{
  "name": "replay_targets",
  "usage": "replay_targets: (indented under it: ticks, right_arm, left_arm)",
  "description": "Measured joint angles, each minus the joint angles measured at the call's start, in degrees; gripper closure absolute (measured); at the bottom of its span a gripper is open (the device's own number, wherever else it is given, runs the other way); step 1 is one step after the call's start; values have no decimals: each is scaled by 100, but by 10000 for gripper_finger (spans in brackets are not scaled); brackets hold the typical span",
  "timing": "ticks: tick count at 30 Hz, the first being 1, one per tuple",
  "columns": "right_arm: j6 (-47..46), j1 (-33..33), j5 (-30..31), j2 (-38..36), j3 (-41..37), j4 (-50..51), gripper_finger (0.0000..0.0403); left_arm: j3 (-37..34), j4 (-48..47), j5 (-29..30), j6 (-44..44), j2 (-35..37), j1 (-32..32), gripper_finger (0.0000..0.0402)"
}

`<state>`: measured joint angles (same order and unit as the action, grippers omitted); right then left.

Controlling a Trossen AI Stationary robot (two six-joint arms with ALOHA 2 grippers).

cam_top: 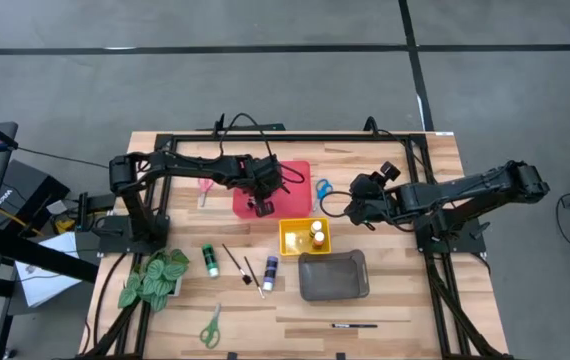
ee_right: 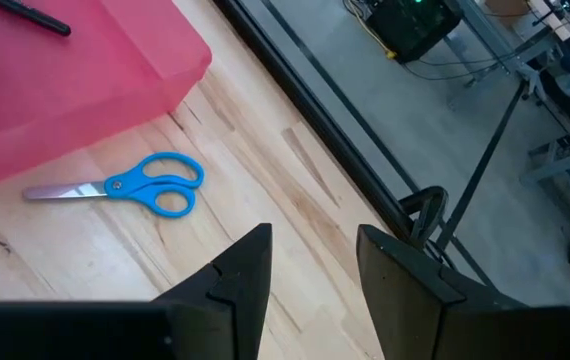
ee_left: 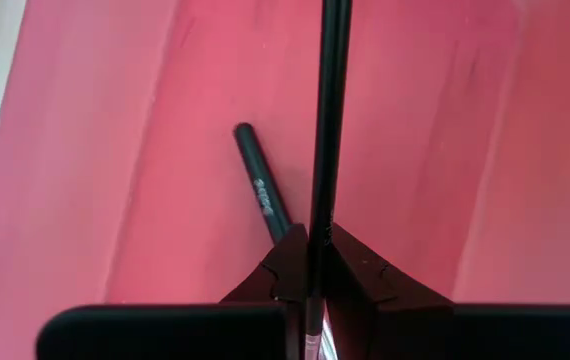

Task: Pick & Place Paint Supplies
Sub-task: Put the top right eyeshadow brush into the red bin, then put the pink scissors into the black bin

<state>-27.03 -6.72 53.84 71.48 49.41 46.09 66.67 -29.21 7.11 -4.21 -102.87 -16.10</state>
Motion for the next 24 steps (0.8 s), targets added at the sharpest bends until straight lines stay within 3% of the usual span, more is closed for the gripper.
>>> replay_targets:
  ticks: [9, 24]
  right_arm:
    - [-2, 0, 0, 0, 0, 7, 259]
    - [-2, 0, -21, 0, 0, 1, 259]
  left_arm:
    - [0, 24, 2, 0, 0, 0, 379]
    - [0, 24, 61, 0, 4, 0, 285]
